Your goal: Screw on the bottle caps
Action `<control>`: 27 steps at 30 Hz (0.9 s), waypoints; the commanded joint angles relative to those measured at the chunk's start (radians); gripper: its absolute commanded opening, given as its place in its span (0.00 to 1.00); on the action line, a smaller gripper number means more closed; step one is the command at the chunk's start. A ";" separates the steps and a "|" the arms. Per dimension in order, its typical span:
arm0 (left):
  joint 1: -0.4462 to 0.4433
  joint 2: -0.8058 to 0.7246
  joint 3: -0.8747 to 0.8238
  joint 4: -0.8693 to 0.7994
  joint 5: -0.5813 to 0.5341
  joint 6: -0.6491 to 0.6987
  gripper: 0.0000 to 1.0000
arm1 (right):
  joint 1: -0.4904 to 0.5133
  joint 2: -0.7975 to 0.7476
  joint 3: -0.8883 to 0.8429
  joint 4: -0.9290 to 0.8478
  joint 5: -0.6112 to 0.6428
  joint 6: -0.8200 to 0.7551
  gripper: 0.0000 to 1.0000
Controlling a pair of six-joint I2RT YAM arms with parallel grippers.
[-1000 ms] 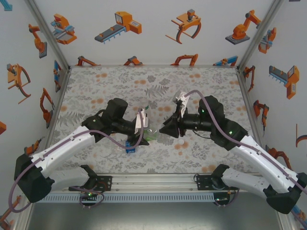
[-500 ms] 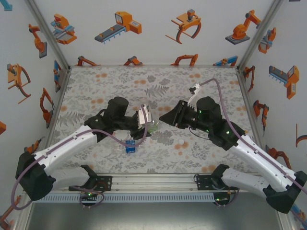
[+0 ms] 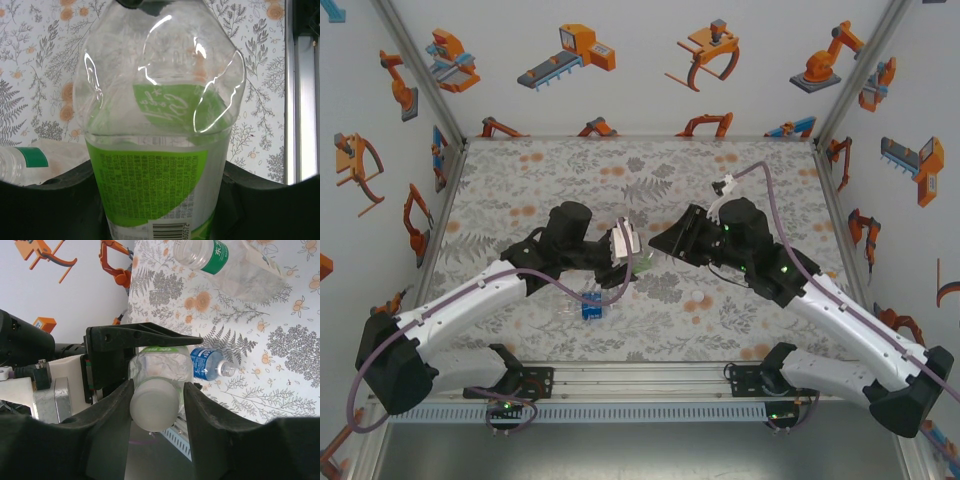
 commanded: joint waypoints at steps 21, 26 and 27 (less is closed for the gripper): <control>0.000 -0.051 0.025 0.009 -0.256 -0.083 0.97 | -0.069 0.127 0.125 -0.145 0.003 -0.223 0.17; 0.021 -0.118 -0.001 -0.025 -0.321 -0.091 0.97 | -0.127 0.197 0.183 -0.220 0.026 -0.356 0.17; 0.033 -0.136 -0.010 -0.027 -0.331 -0.096 0.97 | -0.146 0.217 0.198 -0.237 0.034 -0.388 0.17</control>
